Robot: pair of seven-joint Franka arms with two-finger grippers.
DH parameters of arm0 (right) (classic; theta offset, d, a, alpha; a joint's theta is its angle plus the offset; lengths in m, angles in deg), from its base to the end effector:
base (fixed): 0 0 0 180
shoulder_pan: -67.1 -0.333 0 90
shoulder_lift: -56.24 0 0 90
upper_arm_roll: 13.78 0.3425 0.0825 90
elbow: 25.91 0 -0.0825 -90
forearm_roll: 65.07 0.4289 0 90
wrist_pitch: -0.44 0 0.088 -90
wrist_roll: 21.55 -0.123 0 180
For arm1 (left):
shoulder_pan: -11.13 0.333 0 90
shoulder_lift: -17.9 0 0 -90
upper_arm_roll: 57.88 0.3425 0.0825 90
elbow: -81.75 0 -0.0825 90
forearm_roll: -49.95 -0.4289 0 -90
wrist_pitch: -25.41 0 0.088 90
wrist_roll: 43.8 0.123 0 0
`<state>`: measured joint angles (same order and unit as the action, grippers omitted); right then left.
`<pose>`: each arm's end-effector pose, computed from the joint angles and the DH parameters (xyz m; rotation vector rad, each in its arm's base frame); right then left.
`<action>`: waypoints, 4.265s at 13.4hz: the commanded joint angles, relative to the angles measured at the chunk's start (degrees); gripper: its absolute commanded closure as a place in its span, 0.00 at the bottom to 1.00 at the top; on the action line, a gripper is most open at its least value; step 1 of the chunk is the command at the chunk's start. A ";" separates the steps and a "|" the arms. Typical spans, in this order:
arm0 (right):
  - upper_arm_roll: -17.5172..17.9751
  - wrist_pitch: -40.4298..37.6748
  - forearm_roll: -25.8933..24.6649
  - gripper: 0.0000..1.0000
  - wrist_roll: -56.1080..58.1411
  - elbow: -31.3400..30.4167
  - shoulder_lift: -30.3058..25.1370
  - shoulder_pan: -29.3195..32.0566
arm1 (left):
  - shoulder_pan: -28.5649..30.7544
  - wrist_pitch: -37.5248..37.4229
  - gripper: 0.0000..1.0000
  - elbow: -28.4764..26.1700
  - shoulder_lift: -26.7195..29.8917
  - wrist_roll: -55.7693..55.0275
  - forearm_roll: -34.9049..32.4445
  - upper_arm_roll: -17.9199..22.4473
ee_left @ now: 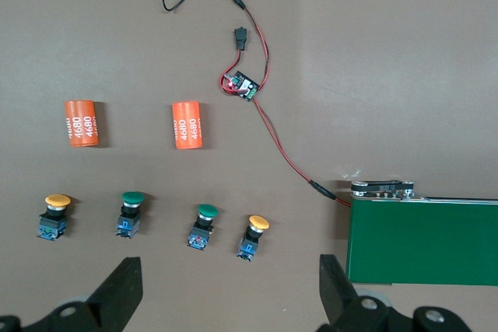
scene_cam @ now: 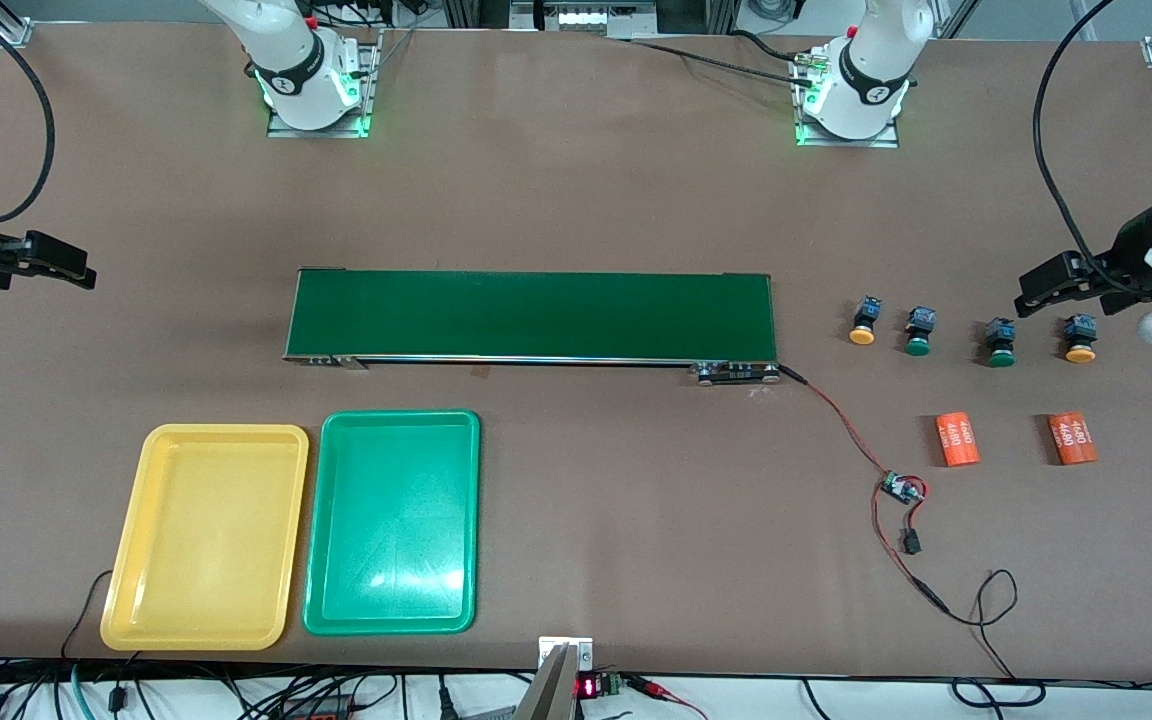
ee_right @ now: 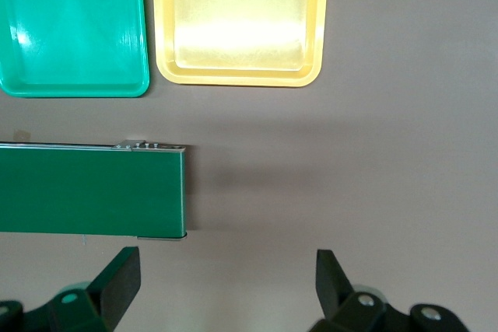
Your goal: Sort buttons by color to trays
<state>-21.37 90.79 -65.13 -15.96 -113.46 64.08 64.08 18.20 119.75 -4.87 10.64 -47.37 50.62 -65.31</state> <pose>0.6381 -0.0460 0.5734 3.1271 0.0286 -0.1379 0.6473 -0.0005 0.5940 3.1120 0.0902 0.0126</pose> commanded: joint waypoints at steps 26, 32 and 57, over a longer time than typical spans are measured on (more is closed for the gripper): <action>-0.23 -0.35 0.95 0.00 1.00 1.50 0.60 -0.32 | 4.54 26.41 0.00 -4.52 -30.70 -0.29 -7.62 1.71; -0.32 -0.35 1.03 0.00 1.08 1.50 1.04 0.12 | 4.71 33.09 0.00 -4.34 -34.48 0.06 -8.50 1.80; -0.41 -0.70 0.95 0.00 1.17 1.32 1.57 0.13 | 2.80 23.79 0.80 -5.65 -27.13 5.75 -8.15 0.13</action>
<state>-21.59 90.83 -65.13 -15.96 -113.20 65.39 64.12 23.25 147.22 -8.84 -22.05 -44.92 43.48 -64.89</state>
